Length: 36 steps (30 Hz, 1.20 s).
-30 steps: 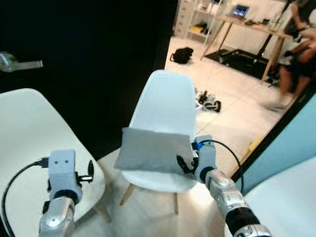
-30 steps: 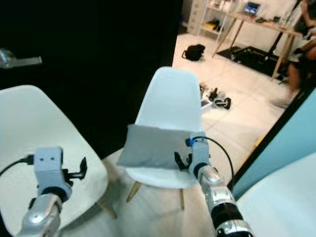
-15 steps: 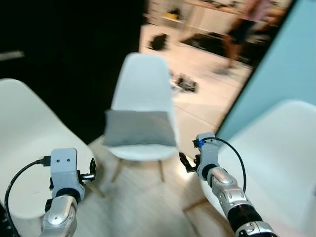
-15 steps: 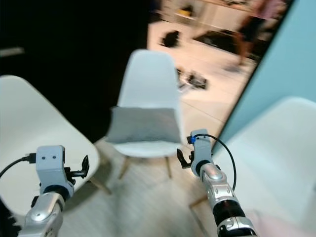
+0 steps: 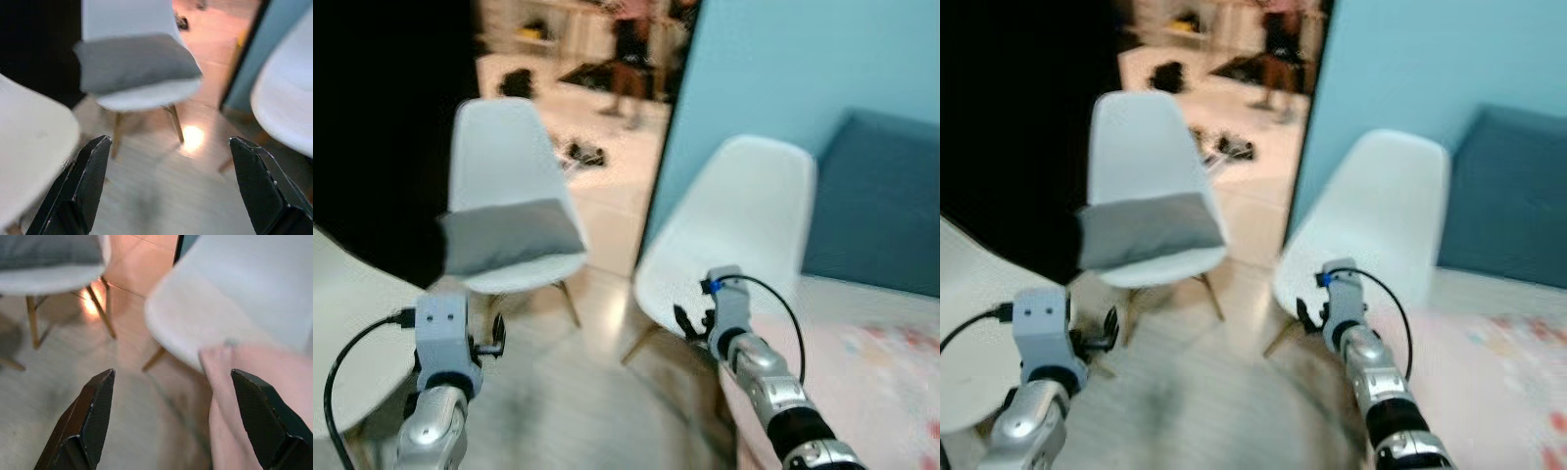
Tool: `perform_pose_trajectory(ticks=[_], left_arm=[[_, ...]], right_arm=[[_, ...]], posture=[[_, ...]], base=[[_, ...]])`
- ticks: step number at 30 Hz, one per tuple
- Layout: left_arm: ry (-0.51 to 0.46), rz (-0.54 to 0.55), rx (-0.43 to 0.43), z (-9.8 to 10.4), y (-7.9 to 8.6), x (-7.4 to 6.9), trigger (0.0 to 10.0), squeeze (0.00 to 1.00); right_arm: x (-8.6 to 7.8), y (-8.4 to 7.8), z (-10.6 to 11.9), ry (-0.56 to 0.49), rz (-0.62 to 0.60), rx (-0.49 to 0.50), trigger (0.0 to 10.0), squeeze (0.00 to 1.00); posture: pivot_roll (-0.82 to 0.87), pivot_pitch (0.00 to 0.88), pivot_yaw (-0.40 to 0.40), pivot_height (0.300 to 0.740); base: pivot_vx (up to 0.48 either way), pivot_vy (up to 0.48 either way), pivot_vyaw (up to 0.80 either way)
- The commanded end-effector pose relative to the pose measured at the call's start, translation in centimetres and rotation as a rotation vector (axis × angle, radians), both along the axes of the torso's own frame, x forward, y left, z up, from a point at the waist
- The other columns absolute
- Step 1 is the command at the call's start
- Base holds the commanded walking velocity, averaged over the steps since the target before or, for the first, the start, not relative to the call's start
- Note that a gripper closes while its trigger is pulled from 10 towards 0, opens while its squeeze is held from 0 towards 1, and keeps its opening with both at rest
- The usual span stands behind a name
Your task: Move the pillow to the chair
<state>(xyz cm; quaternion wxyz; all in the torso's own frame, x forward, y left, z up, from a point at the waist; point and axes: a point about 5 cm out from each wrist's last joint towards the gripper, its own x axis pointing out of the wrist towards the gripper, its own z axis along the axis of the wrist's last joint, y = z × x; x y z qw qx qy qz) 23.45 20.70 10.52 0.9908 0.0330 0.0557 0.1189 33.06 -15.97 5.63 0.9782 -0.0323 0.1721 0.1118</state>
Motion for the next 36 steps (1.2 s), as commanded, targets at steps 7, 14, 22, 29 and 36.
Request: perform_pose_trajectory(ticks=[7, 14, 22, 29, 36], left_arm=[[-0.027, -0.006, 0.027, 0.51, -0.05, 0.32, 10.0, 0.00], [-0.039, -0.006, 0.029, 0.69, -0.02, 0.39, 10.0, 0.00], [-0.050, 0.002, 0.044, 0.79, 0.10, 0.55, 10.0, 0.00], [-0.057, -0.005, 0.040, 0.84, 0.03, 0.56, 10.0, 0.00], [-0.052, -0.021, 0.008, 0.68, -0.10, 0.48, 10.0, 0.00]], right_arm=[[0.10, -0.28, 0.00, 0.003, -0.010, -0.012, 10.0, 0.00], [0.14, -0.33, 0.03, 0.003, -0.017, -0.012, 10.0, 0.00], [0.22, -0.41, 0.04, 0.005, -0.024, -0.012, 10.0, 0.00], [0.23, -0.39, 0.05, 0.005, -0.021, -0.010, 10.0, 0.00], [0.22, -0.32, 0.05, 0.005, -0.017, -0.006, 10.0, 0.00]], posture=[[0.10, 0.000, -0.105, 0.740], [0.10, 0.000, -0.106, 0.740], [0.10, 0.000, -0.107, 0.740], [0.10, 0.000, -0.107, 0.740], [0.10, 0.000, -0.106, 0.740]], base=[[-0.074, 0.000, -0.77], [0.000, 0.000, -0.77], [0.000, 0.000, -0.77], [0.000, 0.000, -0.77], [0.000, 0.000, -0.77]])
